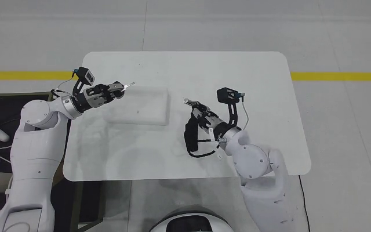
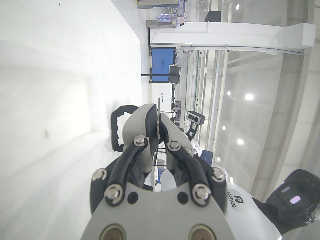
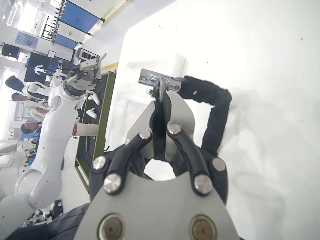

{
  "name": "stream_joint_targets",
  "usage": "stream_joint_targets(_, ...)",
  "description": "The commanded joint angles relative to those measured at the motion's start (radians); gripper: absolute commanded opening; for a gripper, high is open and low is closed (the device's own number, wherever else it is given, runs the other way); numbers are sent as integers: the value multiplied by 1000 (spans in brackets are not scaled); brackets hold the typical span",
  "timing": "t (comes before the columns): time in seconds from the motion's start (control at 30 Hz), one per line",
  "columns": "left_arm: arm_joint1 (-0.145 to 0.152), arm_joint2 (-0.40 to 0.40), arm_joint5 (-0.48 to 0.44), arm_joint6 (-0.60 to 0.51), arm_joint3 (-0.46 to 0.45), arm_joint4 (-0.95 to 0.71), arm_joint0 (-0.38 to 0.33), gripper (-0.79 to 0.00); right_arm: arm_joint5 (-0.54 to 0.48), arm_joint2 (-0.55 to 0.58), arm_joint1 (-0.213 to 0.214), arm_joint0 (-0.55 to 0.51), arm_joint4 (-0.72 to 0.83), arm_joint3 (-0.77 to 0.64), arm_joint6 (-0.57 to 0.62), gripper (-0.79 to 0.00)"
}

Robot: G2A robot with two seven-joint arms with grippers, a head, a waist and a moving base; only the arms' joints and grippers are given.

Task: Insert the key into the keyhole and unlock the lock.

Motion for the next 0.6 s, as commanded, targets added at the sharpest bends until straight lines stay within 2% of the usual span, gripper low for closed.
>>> stream_joint_targets(0.0,0,0,0,0,0,0,0,-785,30,-27,-5,43,-39,92,-28,-785)
stream_joint_targets(0.1,0,0,0,0,0,0,0,-785,39,-69,-20,107,-1,222,-52,-785)
stream_joint_targets(0.2,0,0,0,0,0,0,0,-785,35,-100,-33,141,30,279,-87,-785)
stream_joint_targets(0.57,0,0,0,0,0,0,0,-785,30,-111,-45,168,32,308,-122,-785)
